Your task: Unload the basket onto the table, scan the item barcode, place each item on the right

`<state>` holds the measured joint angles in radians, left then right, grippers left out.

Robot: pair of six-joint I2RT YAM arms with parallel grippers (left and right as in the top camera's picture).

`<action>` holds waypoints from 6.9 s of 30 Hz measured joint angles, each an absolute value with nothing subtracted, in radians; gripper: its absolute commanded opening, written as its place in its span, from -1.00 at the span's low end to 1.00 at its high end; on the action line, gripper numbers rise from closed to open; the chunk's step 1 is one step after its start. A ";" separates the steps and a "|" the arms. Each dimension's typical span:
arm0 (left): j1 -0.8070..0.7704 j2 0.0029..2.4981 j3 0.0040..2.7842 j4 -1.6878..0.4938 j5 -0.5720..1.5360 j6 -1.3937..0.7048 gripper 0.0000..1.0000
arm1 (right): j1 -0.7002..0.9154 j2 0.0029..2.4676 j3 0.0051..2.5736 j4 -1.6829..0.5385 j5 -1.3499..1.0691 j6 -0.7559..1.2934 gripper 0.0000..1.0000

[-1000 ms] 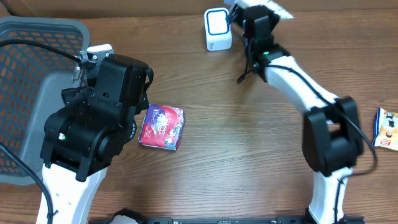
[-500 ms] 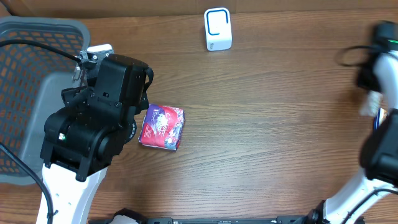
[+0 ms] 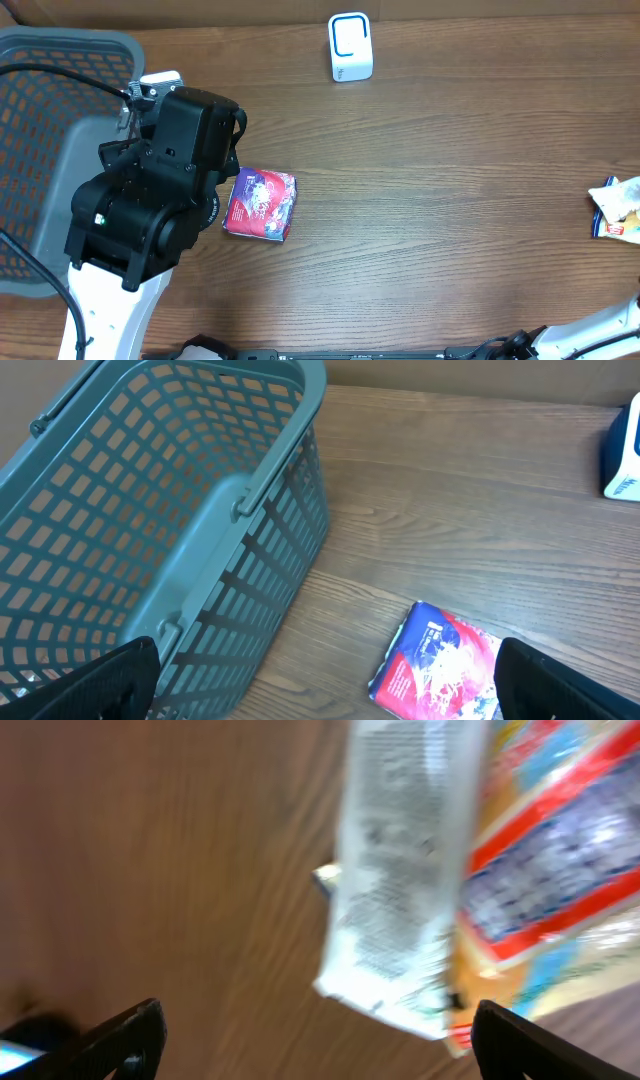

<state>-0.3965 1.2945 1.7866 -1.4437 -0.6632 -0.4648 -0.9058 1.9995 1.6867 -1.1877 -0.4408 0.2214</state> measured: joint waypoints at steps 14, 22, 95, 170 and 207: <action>-0.397 1.295 1.787 -1.444 -0.663 -0.465 1.00 | -0.167 1.856 1.663 -1.236 -0.783 0.025 1.00; -0.397 1.295 1.787 -1.443 -0.663 -0.465 1.00 | 0.305 1.965 1.529 -0.854 -0.905 -0.046 1.00; -0.397 1.295 1.787 -1.444 -0.663 -0.465 1.00 | 0.389 1.896 1.553 -1.255 -0.135 0.030 -0.88; -0.397 1.295 1.787 -1.444 -0.663 -0.465 1.00 | 0.258 1.710 1.554 -1.261 0.115 0.583 -0.92; -0.397 1.295 1.787 -1.444 -0.663 -0.465 0.99 | 0.257 1.837 1.473 -1.198 -0.307 0.379 0.71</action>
